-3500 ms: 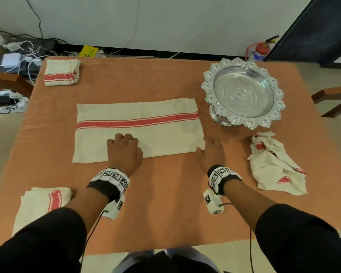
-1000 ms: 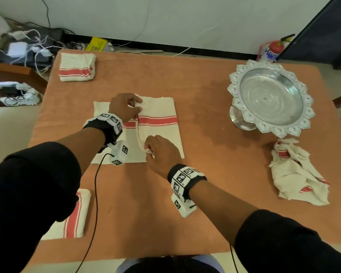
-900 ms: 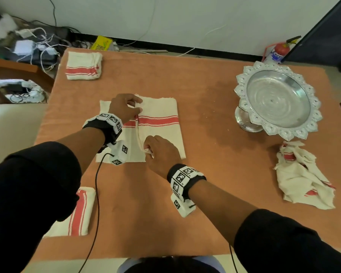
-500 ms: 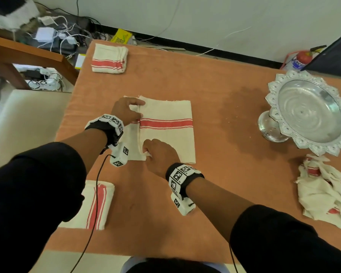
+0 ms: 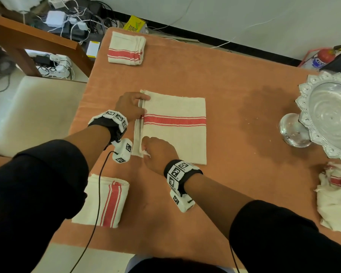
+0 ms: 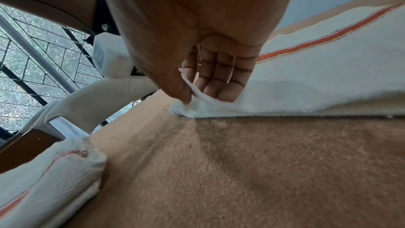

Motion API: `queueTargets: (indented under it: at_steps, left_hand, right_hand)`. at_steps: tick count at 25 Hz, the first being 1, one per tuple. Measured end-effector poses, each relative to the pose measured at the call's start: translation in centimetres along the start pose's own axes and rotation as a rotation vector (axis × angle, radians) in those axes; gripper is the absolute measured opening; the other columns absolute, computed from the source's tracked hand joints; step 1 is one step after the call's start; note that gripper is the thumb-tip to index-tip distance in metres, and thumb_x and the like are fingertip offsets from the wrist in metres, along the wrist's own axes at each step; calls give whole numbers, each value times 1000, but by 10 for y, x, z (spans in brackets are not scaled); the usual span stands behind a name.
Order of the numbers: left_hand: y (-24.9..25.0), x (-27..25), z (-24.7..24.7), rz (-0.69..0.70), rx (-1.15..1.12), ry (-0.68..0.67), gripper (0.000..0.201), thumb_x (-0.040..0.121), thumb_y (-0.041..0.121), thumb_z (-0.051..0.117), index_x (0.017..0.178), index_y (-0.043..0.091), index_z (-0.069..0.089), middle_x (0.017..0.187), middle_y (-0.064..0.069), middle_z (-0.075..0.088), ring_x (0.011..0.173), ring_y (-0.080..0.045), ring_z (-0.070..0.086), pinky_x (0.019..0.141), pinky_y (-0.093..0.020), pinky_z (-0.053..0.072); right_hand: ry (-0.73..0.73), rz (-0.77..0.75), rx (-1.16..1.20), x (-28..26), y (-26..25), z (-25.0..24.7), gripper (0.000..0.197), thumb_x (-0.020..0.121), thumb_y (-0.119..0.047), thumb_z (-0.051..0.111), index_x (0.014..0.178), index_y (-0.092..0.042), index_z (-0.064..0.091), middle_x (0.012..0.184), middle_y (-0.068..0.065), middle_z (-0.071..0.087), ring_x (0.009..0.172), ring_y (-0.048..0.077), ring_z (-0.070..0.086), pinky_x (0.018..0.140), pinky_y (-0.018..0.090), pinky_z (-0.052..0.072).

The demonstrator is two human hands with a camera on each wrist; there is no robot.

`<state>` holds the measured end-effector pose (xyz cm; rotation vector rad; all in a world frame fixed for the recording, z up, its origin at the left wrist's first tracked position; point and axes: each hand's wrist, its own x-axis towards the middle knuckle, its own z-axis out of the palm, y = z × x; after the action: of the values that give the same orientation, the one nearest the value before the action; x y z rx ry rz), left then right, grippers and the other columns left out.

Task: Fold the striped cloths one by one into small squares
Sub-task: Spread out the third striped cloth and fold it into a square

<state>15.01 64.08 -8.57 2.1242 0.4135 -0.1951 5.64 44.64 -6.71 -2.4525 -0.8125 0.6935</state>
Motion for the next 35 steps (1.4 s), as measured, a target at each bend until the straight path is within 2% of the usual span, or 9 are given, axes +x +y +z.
queueTargets:
  at_steps: [2, 10, 13, 16, 20, 22, 25, 30, 35]
  left_hand:
    - [3, 4, -5, 6, -1, 9, 49, 75, 2, 79, 115, 29, 77, 113, 1, 75, 95, -25, 73, 88, -43, 62]
    - [-10, 6, -10, 98, 132, 20, 47, 74, 3, 79, 115, 25, 75, 131, 0, 63, 117, -23, 62, 98, -38, 54]
    - [-13, 1, -5, 115, 203, 44, 44, 78, 6, 80, 119, 22, 73, 133, -4, 58, 116, -24, 61, 93, -29, 48]
    - [-10, -6, -4, 119, 271, 76, 42, 81, 12, 78, 122, 22, 71, 139, -2, 53, 104, -27, 64, 89, -35, 53]
    - [6, -38, 8, 273, 542, 255, 39, 81, 19, 72, 119, 20, 68, 135, 0, 55, 98, -28, 62, 74, -40, 56]
    - [9, -65, 29, 449, 612, 189, 36, 81, 19, 71, 116, 17, 69, 127, -3, 63, 103, -31, 61, 78, -44, 55]
    - [-1, -105, 59, 581, 685, -8, 36, 81, 22, 73, 116, 14, 71, 127, -8, 66, 109, -34, 62, 85, -45, 54]
    - [-20, -130, 55, 463, 684, -59, 46, 85, 27, 76, 128, 14, 68, 139, -9, 60, 127, -32, 55, 96, -45, 53]
    - [-35, -134, 35, 451, 728, -48, 49, 83, 23, 77, 129, 12, 67, 139, -10, 61, 127, -34, 56, 100, -48, 52]
  right_hand:
    - [6, -15, 2, 6, -3, 2, 23, 83, -17, 64, 103, -15, 53, 91, 6, 59, 78, 29, 57, 66, 40, 51]
    - [-22, -32, 2, 16, -4, 18, 25, 86, -19, 63, 110, -16, 58, 99, 5, 60, 89, 27, 58, 71, 39, 51]
    - [-47, -23, 23, 14, 0, 20, 31, 83, -13, 63, 114, -17, 62, 106, 5, 61, 98, 27, 58, 77, 40, 51]
    - [-55, -76, 89, 10, 5, 15, 34, 82, -12, 64, 117, -14, 65, 107, 8, 63, 101, 29, 59, 83, 41, 51]
    - [188, -78, -44, -2, 29, 2, 31, 85, -17, 62, 115, -17, 69, 109, 6, 65, 98, 29, 60, 83, 43, 49]
    - [288, -49, -141, -12, 48, -2, 33, 83, -16, 64, 116, -17, 68, 116, 6, 65, 104, 29, 59, 86, 44, 49]
    - [255, -52, -257, -25, 68, -3, 40, 82, -17, 68, 122, -15, 67, 132, 11, 61, 120, 33, 55, 96, 48, 50]
    - [222, -11, -288, -54, 91, -4, 46, 86, -21, 66, 132, -20, 62, 149, 8, 50, 133, 28, 47, 106, 43, 46]
    - [248, -10, -270, -75, 116, -13, 46, 88, -20, 65, 134, -19, 61, 149, 6, 50, 132, 26, 49, 106, 41, 46]
